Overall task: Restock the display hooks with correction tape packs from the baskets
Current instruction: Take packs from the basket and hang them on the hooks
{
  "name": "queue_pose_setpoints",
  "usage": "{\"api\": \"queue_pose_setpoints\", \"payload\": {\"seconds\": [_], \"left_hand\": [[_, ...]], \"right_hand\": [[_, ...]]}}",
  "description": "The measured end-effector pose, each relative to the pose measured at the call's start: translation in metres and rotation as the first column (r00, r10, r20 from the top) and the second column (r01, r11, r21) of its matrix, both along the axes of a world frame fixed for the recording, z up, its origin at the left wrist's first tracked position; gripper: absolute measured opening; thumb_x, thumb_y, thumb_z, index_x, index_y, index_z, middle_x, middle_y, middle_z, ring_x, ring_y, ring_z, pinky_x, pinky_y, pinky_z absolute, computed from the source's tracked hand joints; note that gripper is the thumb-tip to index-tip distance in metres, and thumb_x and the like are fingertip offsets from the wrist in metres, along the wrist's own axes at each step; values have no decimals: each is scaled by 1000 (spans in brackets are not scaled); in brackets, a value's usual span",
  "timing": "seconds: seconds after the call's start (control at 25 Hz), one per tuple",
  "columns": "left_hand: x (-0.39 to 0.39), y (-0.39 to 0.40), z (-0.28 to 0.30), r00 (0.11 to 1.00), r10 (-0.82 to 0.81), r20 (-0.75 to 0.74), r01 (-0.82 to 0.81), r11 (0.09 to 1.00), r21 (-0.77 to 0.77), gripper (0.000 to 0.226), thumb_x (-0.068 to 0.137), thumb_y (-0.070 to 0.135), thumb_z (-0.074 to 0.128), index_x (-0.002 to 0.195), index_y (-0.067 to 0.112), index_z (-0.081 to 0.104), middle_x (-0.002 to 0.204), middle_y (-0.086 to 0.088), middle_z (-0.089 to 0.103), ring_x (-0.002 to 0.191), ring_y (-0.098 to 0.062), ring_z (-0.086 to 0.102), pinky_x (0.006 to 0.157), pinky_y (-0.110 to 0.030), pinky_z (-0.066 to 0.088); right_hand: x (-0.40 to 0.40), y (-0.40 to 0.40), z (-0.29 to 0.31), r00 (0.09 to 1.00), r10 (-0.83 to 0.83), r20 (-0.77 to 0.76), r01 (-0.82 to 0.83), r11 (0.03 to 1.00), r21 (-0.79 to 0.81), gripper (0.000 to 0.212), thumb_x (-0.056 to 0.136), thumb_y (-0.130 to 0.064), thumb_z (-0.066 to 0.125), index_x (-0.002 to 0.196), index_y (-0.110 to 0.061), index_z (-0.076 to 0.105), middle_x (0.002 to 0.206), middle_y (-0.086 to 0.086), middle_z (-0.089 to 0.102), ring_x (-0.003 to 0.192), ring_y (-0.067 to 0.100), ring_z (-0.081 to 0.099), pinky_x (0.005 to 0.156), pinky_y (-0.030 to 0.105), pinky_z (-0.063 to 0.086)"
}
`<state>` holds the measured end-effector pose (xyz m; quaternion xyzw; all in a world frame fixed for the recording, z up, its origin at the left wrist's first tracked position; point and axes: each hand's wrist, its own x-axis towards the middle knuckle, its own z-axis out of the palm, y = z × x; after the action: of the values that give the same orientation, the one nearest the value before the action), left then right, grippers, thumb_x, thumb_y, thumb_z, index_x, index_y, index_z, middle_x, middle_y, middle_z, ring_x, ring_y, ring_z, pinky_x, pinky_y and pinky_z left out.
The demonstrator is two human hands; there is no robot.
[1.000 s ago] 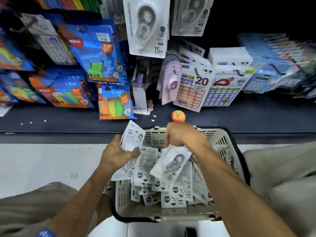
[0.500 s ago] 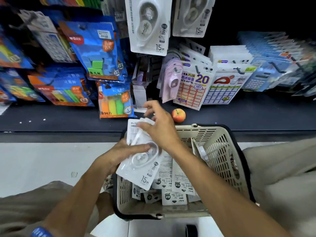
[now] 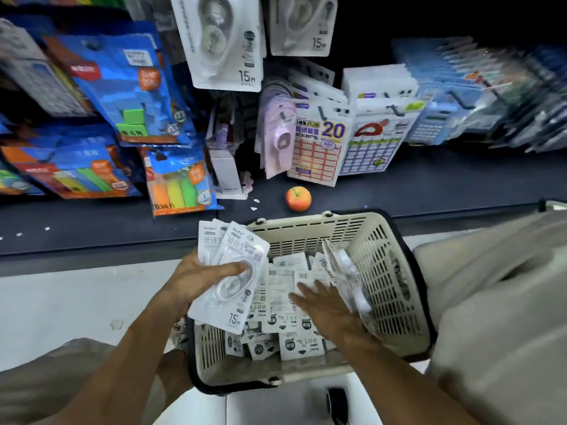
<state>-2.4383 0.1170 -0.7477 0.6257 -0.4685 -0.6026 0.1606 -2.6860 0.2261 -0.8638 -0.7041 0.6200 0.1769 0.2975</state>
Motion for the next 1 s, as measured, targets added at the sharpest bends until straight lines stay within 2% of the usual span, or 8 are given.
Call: {"api": "queue_pose_setpoints", "payload": {"seconds": [0.08, 0.2, 0.36, 0.44, 0.6, 0.76, 0.84, 1.0], "left_hand": [[-3, 1, 2, 1000, -27, -7, 27, 1000, -1, 47, 64, 34, 94, 106, 25, 76, 93, 7, 81, 80, -12, 78, 64, -25, 57], [-2, 2, 6, 999, -29, -25, 29, 1000, 3, 52, 61, 33, 95, 108, 24, 75, 96, 4, 81, 84, -17, 78, 72, -33, 60], [4, 7, 8, 999, -11, -46, 11, 1000, -4, 49, 64, 27, 95, 108, 23, 75, 94, 3, 81, 82, -19, 79, 63, -30, 61], [5, 8, 6, 999, -21, -29, 21, 1000, -3, 44, 67, 25, 93, 107, 22, 75, 93, 3, 81, 81, -19, 79, 64, -31, 61], [1, 8, 5, 999, -37, 6, 37, 999, 14, 41, 69, 23, 93, 107, 20, 76, 95, -1, 81, 84, -24, 79, 83, -46, 62], [-3, 3, 4, 1000, -8, 3, 8, 1000, 0, 44, 68, 25, 94, 107, 20, 75, 94, -2, 81, 85, -26, 78, 85, -51, 61], [-6, 2, 4, 1000, 1, 6, -1, 1000, -25, 43, 68, 26, 93, 107, 21, 76, 94, -1, 81, 85, -24, 78, 86, -50, 61], [-12, 2, 8, 999, 41, 25, -39, 996, -80, 46, 67, 26, 94, 108, 20, 74, 95, 1, 81, 89, -22, 77, 90, -47, 60]], "right_hand": [[-7, -10, 6, 1000, 7, 2, -7, 1000, -19, 104, 81, 26, 40, 159, -40, 18, 170, -6, -2, 156, 30, 0, 125, 51, 4], [-15, -21, 16, 998, 25, -64, -23, 999, 43, 80, 96, 11, 38, 159, -35, 20, 171, 0, -1, 155, 32, 11, 124, 51, 17], [0, -21, 15, 947, 118, -300, -171, 972, -158, 64, 91, -3, 56, 149, -17, 34, 152, 16, 36, 132, 37, 43, 104, 46, 42], [6, -31, 16, 924, 21, -381, -97, 979, -182, 47, 96, -16, 51, 142, -15, 42, 134, 13, 53, 119, 32, 55, 91, 39, 48], [-18, -42, 17, 890, -348, -295, 331, 937, -108, 42, 97, -44, 51, 125, -14, 63, 118, 6, 69, 106, 24, 67, 75, 31, 51], [-29, -28, 7, 873, -444, -201, 414, 893, -176, 52, 97, -7, 52, 147, -14, 40, 129, 11, 64, 112, 27, 66, 79, 35, 53], [-33, -31, 8, 817, -573, -60, 545, 802, -242, 42, 99, -7, 48, 140, -17, 46, 119, 8, 69, 103, 25, 68, 68, 31, 51], [-43, -56, 40, 674, -724, 149, 736, 639, -224, 27, 96, -6, 57, 118, -22, 61, 112, 8, 71, 99, 30, 68, 77, 34, 55]]}}
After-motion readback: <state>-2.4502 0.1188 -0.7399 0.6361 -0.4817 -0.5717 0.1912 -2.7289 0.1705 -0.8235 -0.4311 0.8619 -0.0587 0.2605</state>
